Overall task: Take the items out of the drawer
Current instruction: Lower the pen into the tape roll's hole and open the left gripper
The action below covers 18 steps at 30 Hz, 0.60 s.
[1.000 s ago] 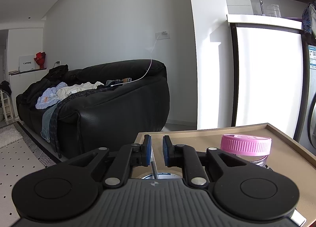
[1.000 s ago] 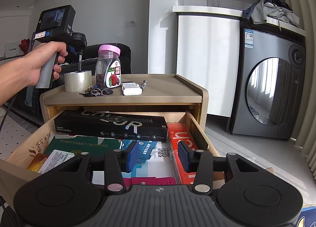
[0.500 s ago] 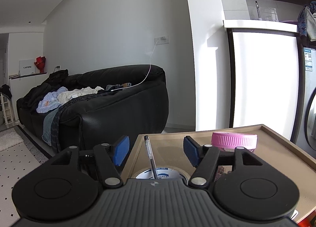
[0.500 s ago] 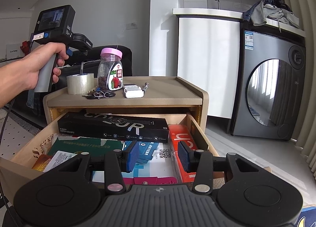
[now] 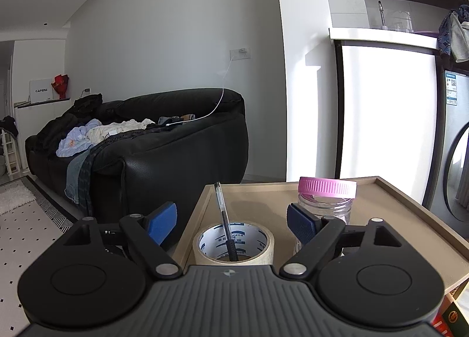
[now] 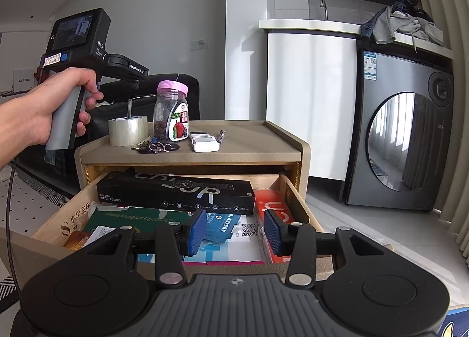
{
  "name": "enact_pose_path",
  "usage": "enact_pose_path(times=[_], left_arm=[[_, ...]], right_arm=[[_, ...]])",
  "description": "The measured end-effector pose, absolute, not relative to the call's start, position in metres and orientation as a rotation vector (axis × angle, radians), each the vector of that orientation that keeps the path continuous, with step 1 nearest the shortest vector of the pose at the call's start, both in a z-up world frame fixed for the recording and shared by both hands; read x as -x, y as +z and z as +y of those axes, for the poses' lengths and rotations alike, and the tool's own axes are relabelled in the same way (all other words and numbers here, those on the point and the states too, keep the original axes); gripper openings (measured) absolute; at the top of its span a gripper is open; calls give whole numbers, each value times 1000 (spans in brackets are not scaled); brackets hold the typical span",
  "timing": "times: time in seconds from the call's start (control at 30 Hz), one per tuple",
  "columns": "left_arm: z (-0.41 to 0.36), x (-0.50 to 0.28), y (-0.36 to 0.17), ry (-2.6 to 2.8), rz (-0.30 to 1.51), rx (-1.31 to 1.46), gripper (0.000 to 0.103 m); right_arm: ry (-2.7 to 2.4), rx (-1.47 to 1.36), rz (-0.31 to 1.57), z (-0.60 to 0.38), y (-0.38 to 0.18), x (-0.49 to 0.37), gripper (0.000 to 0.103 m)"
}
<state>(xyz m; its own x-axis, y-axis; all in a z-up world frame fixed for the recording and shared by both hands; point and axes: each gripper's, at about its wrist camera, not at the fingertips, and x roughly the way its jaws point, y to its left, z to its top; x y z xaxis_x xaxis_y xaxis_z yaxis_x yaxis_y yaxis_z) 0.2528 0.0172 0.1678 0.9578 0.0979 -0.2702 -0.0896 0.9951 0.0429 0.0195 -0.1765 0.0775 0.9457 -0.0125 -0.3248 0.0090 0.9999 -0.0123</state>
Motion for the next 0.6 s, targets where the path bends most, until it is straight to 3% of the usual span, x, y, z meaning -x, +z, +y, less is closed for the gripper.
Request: enact_pose_path(times=[0.1, 0.33, 0.6], left_arm=[[14, -243, 167, 75, 287, -15, 86], [2, -215, 161, 50, 309, -8, 101], [-3, -184, 158, 29, 322, 27, 103]], right_arm=[[-9, 14, 327, -176, 79, -13, 47], [-11, 15, 320, -177, 81, 0, 47], [-17, 16, 314, -180, 83, 17, 47]])
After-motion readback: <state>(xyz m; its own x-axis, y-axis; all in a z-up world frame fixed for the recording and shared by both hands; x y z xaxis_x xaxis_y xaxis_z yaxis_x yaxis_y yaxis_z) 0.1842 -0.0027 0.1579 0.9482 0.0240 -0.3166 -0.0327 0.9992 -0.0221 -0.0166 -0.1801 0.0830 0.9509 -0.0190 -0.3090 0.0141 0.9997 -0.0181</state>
